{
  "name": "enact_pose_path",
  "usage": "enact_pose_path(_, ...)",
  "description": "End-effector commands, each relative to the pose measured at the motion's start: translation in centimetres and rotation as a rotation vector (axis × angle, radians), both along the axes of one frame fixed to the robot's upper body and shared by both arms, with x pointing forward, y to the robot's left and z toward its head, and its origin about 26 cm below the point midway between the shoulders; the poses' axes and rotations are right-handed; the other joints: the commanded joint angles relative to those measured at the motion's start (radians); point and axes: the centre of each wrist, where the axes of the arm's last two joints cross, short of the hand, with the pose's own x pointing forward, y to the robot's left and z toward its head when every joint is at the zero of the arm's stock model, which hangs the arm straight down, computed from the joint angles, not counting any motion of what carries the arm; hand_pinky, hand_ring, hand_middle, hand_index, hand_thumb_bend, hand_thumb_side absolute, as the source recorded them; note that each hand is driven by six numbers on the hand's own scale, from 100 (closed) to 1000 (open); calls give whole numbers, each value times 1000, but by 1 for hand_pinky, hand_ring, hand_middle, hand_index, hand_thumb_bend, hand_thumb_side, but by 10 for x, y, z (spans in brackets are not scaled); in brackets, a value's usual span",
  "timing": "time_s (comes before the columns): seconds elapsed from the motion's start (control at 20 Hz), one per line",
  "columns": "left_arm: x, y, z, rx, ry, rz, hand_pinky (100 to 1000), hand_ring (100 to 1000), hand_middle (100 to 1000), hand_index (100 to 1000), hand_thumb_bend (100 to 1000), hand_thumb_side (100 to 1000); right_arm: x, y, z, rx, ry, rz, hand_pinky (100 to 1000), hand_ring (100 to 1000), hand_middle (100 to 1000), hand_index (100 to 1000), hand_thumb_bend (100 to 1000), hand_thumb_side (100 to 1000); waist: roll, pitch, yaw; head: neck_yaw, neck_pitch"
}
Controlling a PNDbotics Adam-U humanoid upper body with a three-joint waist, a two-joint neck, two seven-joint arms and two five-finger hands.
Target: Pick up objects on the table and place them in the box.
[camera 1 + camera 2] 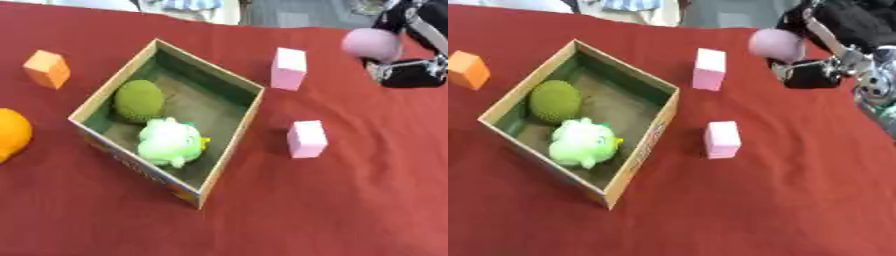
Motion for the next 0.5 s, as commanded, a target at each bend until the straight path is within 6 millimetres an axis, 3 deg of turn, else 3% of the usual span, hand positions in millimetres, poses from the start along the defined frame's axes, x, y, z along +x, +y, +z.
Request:
enact_pose_path(0.05, -1, -2, 10, 26, -26, -18, 840, 755, 741, 880, 552, 845, -2, 16, 20, -59, -15, 110, 754, 552, 426, 522, 100, 100, -9, -10, 4, -6, -4)
enact_pose_path(0.3, -1, -4, 10, 24, -29, -32, 839, 754, 740, 879, 553, 845, 3, 59, 36, -90, -3, 269, 753, 553, 441, 535, 100, 100, -10, -13, 13, -14, -6)
enact_pose_path(0.5, 0, -5, 10, 19, -33, -41, 838, 753, 739, 878, 552, 844, 5, 92, 37, -98, 20, 340, 749, 552, 454, 546, 100, 100, -11, -13, 17, -22, -9)
